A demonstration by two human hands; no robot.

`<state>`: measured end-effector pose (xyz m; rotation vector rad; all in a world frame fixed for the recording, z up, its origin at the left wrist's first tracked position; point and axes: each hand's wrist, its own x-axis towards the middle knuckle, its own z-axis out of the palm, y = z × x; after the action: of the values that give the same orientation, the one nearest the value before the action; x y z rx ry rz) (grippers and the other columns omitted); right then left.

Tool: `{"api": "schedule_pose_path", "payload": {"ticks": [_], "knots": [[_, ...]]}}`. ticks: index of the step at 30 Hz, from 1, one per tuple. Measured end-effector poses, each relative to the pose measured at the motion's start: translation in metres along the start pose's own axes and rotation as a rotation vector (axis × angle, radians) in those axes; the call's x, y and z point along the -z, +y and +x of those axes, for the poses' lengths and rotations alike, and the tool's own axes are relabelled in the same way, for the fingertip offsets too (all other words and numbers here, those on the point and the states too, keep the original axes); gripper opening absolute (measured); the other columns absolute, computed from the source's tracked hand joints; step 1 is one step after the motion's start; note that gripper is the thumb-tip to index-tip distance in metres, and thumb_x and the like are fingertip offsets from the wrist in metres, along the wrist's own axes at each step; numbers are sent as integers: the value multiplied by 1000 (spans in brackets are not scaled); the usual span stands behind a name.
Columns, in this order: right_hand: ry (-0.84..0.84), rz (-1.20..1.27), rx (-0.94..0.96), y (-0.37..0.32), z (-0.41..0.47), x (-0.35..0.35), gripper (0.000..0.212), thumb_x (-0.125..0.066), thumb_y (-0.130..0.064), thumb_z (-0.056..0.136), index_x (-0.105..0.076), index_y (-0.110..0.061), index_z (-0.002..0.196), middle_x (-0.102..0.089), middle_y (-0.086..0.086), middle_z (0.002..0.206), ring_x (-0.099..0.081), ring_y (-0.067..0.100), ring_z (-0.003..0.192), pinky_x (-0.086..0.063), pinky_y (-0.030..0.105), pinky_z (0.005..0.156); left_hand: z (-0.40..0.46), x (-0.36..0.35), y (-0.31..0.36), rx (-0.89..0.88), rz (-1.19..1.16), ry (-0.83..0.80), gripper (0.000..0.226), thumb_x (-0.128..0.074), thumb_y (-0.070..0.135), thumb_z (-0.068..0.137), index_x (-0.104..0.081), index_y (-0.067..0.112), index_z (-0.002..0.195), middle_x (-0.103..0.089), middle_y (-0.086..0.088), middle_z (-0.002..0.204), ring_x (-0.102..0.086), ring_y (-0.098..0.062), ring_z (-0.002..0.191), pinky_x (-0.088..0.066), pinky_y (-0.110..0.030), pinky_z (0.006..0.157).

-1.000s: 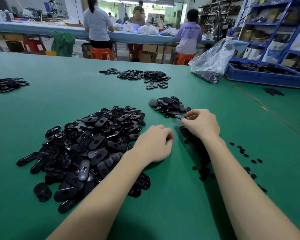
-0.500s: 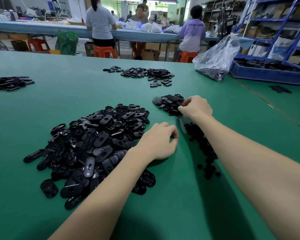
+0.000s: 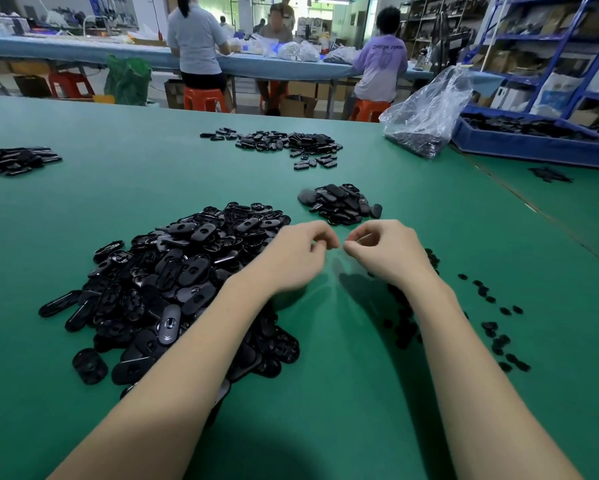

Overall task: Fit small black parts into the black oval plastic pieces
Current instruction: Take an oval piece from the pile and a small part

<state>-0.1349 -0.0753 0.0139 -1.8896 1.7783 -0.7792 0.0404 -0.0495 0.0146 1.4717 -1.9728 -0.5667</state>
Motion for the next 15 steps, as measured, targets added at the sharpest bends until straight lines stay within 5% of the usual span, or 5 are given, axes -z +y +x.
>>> {"api": "schedule_pose_path", "payload": {"ticks": [6, 9, 15], "knots": [[-56, 59, 28, -3, 1, 3, 5, -70, -37, 84, -73, -35, 81, -72, -20, 80, -65, 4, 73, -54, 30, 74, 0, 38, -22, 46, 180, 42, 13, -60, 29, 97, -69, 22, 103, -65, 13, 88, -59, -3, 80, -43, -21, 80], [-73, 82, 25, -1, 2, 5, 6, -70, -37, 85, -74, -35, 82, -72, -20, 81, -65, 1, 78, -53, 27, 72, -3, 47, -28, 40, 313, -56, 29, -72, 39, 87, -70, 25, 111, -69, 10, 104, -63, -12, 101, -46, -26, 95], [-134, 76, 7, 0, 0, 3, 7, -70, -37, 85, -74, -35, 81, -72, -20, 80, -65, 1, 73, -47, 24, 64, -2, 47, -32, 94, 546, -277, 54, -77, 46, 81, -62, 34, 132, -46, 6, 151, -27, -24, 144, -32, -45, 116]]}}
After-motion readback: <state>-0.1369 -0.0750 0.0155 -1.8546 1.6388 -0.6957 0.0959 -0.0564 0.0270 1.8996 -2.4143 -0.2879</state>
